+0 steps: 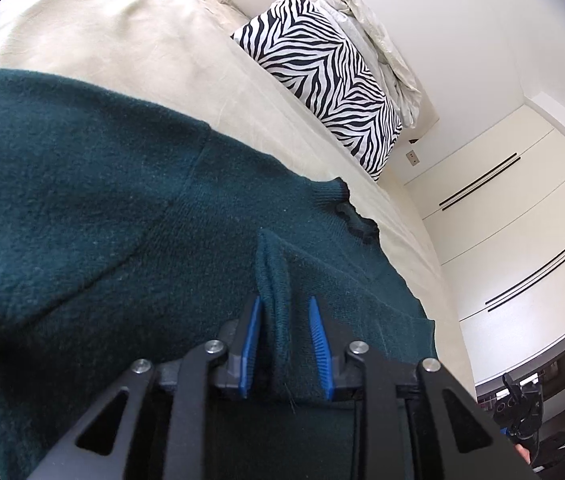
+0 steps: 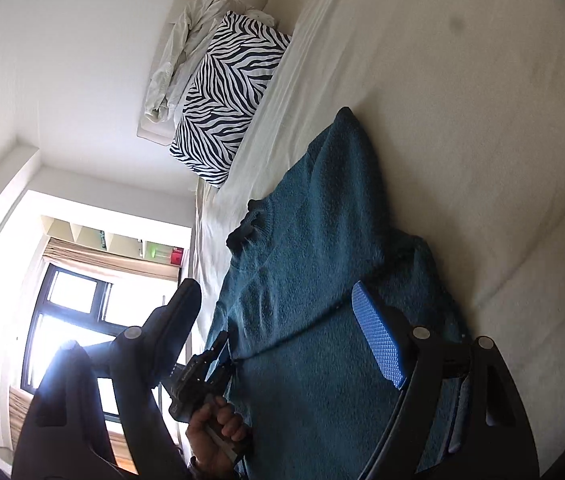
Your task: Fold small clothes
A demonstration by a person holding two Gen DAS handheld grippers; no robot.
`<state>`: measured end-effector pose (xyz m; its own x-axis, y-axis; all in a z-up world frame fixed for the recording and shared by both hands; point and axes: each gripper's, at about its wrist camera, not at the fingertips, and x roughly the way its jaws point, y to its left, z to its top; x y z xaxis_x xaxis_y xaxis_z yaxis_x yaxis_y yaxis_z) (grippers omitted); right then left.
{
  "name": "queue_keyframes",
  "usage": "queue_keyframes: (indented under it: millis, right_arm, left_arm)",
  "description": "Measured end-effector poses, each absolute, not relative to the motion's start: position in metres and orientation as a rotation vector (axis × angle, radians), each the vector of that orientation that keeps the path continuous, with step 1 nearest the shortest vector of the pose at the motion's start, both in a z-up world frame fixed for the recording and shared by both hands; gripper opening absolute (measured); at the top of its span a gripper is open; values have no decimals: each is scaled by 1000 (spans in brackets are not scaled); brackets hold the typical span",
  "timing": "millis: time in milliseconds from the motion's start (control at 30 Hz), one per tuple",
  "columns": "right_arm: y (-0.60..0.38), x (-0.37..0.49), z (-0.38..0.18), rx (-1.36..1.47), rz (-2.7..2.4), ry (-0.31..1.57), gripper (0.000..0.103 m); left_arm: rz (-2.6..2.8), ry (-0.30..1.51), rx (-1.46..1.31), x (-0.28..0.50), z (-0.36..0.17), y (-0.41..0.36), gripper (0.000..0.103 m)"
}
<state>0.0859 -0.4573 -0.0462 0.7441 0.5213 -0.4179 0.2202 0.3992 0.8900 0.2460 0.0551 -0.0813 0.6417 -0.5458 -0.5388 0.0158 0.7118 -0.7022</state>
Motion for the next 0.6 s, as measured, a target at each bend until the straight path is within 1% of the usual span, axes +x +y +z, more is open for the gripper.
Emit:
queue_keyframes:
  millis: [67, 100, 133, 167, 267, 400, 467, 600]
  right_arm:
    - [-445, 60, -39, 1152, 225, 749, 78]
    - [-438, 52, -37, 1142, 234, 761, 78]
    - [-429, 41, -35, 1129, 248, 772, 78]
    - [-420, 32, -35, 1117, 254, 780, 78]
    - [-393, 15, -36, 1124, 280, 796, 78]
    - [-355, 7, -41, 1122, 307, 829, 78]
    - [-336, 5, -40, 1108, 316, 839, 78]
    - [-309, 0, -40, 1095, 331, 868, 78]
  left_arm:
    - [-361, 736, -784, 218, -57, 79, 68]
    - [-354, 687, -807, 201, -45, 94, 73]
    - [-324, 640, -823, 182, -33, 112, 81]
    - [-294, 593, -844, 163, -25, 132, 84]
    - [-174, 495, -954, 112, -20, 204, 84]
    - [13, 384, -1200, 49, -46, 301, 82]
    - [106, 337, -1277, 26, -58, 336, 82]
    - [281, 318, -1433, 2, -90, 377, 82]
